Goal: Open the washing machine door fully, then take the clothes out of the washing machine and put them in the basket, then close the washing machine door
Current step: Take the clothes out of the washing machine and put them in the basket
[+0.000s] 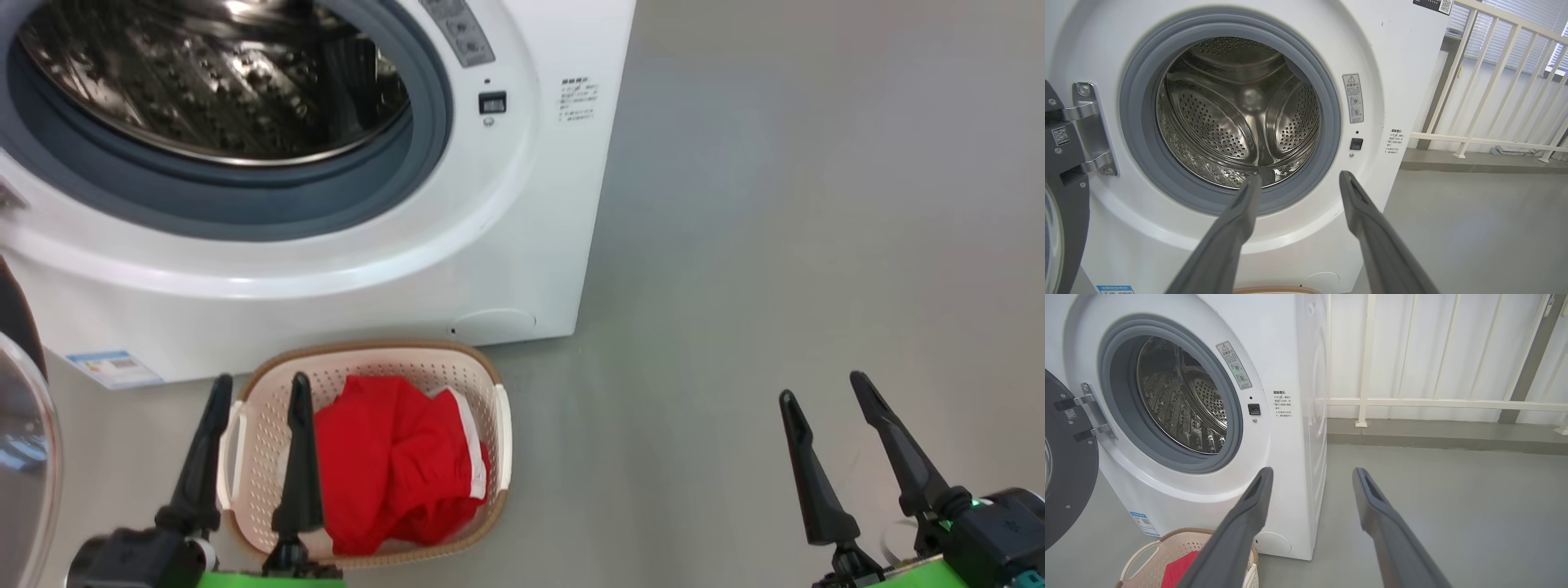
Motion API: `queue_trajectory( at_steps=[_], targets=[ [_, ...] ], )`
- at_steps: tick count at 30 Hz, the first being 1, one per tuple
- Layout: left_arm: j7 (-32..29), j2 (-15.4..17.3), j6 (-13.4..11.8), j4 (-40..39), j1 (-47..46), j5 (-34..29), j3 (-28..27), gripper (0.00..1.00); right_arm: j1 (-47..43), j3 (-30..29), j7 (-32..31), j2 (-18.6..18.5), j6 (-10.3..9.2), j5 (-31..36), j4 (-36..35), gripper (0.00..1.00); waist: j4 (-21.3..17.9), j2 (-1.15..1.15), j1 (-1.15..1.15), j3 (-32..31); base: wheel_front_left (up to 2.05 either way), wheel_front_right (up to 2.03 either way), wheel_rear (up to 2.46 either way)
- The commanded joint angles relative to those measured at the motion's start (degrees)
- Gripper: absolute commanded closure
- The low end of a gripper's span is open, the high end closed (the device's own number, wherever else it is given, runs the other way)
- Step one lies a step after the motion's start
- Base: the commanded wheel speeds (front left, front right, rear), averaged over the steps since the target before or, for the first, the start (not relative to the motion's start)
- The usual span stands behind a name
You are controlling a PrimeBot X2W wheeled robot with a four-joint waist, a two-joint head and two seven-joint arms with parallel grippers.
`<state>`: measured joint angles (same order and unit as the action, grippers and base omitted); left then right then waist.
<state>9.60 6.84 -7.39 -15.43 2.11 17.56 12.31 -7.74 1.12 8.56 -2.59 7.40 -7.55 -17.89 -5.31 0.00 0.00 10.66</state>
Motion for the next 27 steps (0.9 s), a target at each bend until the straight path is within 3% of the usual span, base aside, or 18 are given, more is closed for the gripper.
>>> queue_trajectory(
  at_steps=[1,18,27],
  targets=[
    [-0.19,0.81,-0.66,-1.78,0.12,0.01,-1.99,0.00,-0.12,1.07,-0.35,-0.30,0.09,-0.09,-1.91,0.00,-0.51,0.00,0.00,-1.89,0.00,0.00,0.00],
    [-1.43,1.40,-3.16,-2.00,5.78,0.17,-2.77,0.00,-4.57,-0.32,-1.46,-0.29,0.09,-0.35,-4.30,0.00,-0.51,0.00,0.00,-5.72,0.00,0.00,0.00],
    [-2.08,1.91,-3.10,-2.61,6.46,0.28,-2.20,0.00,-5.46,-0.40,-1.89,-0.29,0.09,-0.80,-5.06,0.00,0.06,0.00,0.00,-6.39,0.00,0.00,0.00]
  ],
)
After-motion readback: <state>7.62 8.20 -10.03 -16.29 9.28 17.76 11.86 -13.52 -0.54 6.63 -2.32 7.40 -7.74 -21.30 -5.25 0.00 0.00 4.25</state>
